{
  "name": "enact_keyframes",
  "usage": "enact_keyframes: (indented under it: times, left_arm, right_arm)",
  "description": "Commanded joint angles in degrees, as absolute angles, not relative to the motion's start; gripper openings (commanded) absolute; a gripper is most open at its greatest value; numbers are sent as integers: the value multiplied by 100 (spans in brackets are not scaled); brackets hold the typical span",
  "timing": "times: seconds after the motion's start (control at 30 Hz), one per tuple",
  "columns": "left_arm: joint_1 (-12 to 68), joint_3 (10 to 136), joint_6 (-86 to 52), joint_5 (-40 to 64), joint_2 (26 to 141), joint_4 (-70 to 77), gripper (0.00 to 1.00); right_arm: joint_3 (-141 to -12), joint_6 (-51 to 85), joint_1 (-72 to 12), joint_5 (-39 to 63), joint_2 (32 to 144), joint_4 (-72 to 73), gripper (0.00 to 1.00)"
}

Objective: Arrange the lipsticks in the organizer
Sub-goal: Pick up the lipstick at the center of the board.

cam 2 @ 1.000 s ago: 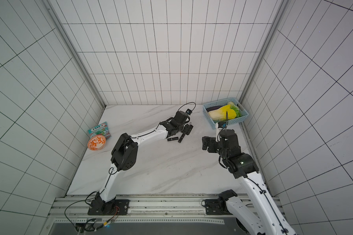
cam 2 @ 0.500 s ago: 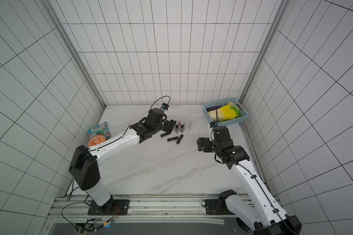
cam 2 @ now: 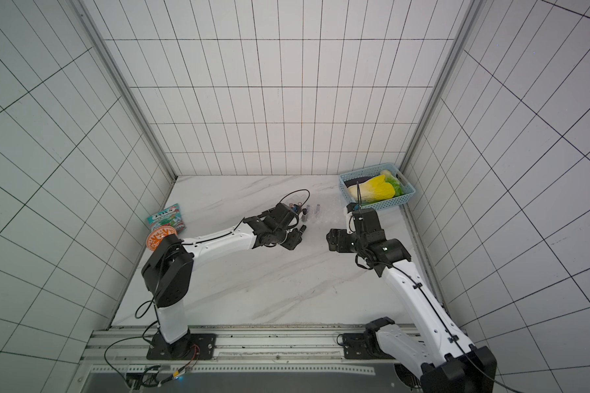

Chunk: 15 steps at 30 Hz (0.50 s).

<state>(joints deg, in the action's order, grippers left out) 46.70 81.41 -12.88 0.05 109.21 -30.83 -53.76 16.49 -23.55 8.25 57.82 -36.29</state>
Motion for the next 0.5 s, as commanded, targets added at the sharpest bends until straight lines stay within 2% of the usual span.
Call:
enact_keyframes:
  times: [0.0, 0.23, 0.47]
  left_arm:
    - [4614, 8443, -1464, 111, 11245, -3380, 44]
    - [4546, 9124, -1520, -109, 11938, -3655, 44]
    - [4450, 9663, -1494, -292, 12531, -3776, 51]
  right_arm:
    - [-5234, 1608, -2261, 711, 5756, -3665, 84]
    - [-5350, 1582, -2232, 817, 5857, -3665, 83]
    - [-5261, 1583, -2215, 817, 5760, -3652, 83]
